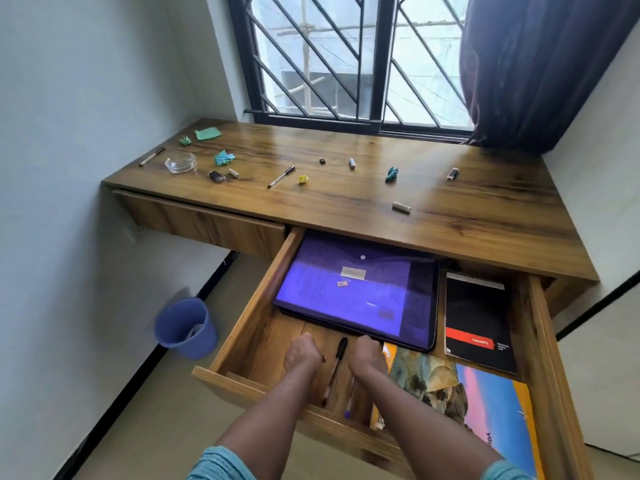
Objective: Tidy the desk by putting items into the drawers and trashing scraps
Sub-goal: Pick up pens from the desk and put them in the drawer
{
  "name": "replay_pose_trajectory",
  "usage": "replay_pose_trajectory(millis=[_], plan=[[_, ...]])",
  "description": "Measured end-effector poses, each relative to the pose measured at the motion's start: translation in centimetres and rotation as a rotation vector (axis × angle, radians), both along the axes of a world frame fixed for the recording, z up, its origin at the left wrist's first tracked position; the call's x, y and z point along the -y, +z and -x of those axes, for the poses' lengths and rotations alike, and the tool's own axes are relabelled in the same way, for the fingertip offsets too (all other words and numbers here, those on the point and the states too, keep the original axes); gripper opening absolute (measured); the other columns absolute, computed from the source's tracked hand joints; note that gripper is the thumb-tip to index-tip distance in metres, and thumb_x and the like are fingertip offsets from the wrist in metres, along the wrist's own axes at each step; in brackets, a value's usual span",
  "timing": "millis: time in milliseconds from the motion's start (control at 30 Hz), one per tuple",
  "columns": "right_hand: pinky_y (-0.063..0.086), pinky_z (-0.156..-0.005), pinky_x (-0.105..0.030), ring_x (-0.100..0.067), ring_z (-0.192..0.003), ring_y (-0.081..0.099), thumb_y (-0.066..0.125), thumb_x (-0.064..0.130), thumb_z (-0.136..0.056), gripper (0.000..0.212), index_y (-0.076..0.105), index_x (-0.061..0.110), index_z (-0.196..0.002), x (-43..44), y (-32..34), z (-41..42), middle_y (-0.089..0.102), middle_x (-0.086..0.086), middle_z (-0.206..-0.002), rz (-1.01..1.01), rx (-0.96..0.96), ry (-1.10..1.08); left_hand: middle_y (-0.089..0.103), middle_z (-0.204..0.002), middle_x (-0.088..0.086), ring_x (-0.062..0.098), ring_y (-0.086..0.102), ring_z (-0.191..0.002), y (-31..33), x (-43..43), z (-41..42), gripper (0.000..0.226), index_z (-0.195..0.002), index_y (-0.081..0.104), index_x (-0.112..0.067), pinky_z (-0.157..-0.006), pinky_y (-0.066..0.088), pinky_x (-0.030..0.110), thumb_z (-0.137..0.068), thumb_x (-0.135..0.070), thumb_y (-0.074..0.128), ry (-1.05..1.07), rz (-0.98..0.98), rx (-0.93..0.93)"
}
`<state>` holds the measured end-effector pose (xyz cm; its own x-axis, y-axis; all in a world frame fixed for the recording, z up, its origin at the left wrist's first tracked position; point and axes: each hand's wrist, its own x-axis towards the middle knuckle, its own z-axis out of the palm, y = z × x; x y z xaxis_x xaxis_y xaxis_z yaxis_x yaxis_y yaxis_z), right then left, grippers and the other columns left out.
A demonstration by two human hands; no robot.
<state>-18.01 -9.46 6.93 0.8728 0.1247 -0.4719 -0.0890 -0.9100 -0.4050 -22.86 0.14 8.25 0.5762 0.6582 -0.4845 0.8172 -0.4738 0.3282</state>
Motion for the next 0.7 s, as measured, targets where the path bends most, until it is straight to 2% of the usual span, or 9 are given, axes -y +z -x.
replay_pose_trajectory(millis=[167,233,333,533,700], plan=[[0.039,-0.067,-0.03,-0.033,-0.101,0.062,0.039,0.002,-0.088,0.024,0.055,0.006,-0.105,-3.1,0.9,0.3,0.064,-0.013,-0.111,0.054,0.118,0.184,0.068,-0.109,0.012,0.028,0.065,-0.103,1.1,-2.6,0.0,0.023,-0.103,0.067,-0.009,-0.084,0.055,0.031,-0.087,-0.022,0.058,0.044,0.009,0.127],[0.044,-0.067,-0.032,-0.032,-0.099,0.062,0.038,0.003,-0.09,0.022,0.054,0.007,-0.104,-4.9,1.1,0.9,0.064,-0.013,-0.108,0.014,0.161,0.204,0.069,-0.106,0.012,0.028,0.066,-0.1,1.7,-3.9,0.1,0.023,-0.1,0.067,-0.009,-0.085,0.055,0.032,-0.087,-0.022,0.055,0.029,0.004,0.18],[0.05,-0.073,-0.034,-0.031,-0.099,0.062,0.036,0.005,-0.091,0.023,0.054,0.007,-0.105,-8.4,1.9,1.4,0.065,-0.013,-0.106,-0.038,0.238,0.21,0.069,-0.107,0.014,0.031,0.065,-0.103,2.7,-7.1,-0.3,0.028,-0.102,0.068,-0.009,-0.085,0.053,0.034,-0.088,-0.027,0.052,-0.016,-0.046,0.235],[0.048,-0.08,-0.036,-0.033,-0.106,0.059,0.034,0.01,-0.094,0.023,0.051,0.006,-0.109,-17.5,4.4,1.0,0.062,-0.016,-0.111,-0.107,0.337,0.146,0.069,-0.108,0.018,0.033,0.064,-0.104,4.9,-15.9,-0.4,0.03,-0.105,0.069,-0.011,-0.086,0.052,0.037,-0.09,-0.028,0.05,-0.07,-0.094,0.351],[0.047,-0.081,-0.036,-0.033,-0.107,0.059,0.033,0.013,-0.094,0.027,0.053,0.005,-0.11,-27.1,6.1,1.7,0.062,-0.016,-0.112,-0.157,0.367,0.072,0.071,-0.104,0.014,0.03,0.067,-0.097,6.3,-25.0,1.0,0.028,-0.103,0.07,-0.013,-0.079,0.053,0.034,-0.092,-0.028,0.049,-0.104,-0.128,0.396]])
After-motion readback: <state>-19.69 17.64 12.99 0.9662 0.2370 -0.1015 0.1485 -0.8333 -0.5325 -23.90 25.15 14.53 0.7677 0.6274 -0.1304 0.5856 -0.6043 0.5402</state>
